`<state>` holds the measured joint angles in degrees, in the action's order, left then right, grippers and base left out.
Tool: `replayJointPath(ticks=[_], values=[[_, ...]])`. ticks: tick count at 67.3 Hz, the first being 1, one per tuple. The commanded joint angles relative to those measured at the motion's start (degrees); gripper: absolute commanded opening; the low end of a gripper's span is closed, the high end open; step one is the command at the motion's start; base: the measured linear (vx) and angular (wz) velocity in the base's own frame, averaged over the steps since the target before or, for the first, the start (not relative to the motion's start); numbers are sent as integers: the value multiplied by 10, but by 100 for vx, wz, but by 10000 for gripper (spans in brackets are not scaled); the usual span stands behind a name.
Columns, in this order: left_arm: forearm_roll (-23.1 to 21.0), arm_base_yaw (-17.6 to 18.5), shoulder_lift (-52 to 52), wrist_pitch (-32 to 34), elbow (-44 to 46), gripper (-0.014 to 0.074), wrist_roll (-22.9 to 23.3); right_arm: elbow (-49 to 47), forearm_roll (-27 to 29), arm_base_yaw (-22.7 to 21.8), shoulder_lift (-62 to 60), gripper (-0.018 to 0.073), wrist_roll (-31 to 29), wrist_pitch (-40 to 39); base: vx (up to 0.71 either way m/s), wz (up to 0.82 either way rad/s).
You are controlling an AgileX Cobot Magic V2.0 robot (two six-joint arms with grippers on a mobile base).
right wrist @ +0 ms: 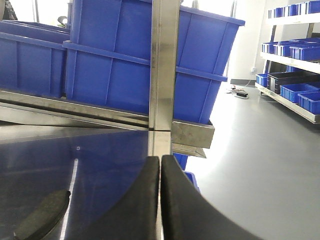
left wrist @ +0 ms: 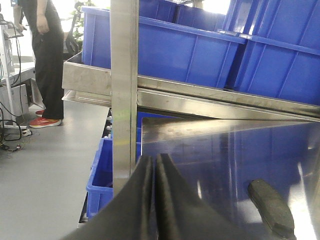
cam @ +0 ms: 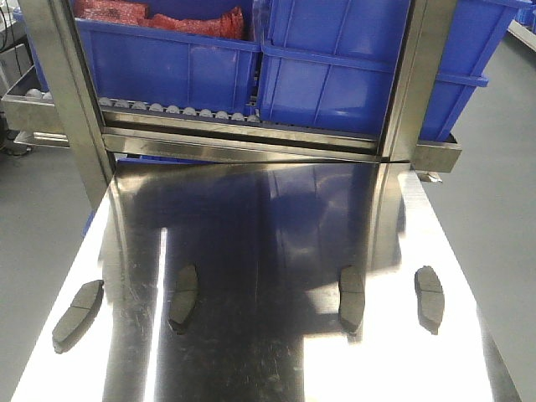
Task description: Move and align brake pads A on conveyor
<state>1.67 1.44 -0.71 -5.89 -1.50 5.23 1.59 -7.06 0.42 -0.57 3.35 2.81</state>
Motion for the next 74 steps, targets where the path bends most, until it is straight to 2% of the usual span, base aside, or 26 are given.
replayJointPath(ticks=[1, 74], values=[[-3, 2, -8, 44, -11, -6, 1, 7, -4, -3, -7, -11, -2, -46, 0, 0], [-3, 2, -8, 50, -11, -6, 1, 7, -4, -3, -7, -11, -2, -45, 0, 0]])
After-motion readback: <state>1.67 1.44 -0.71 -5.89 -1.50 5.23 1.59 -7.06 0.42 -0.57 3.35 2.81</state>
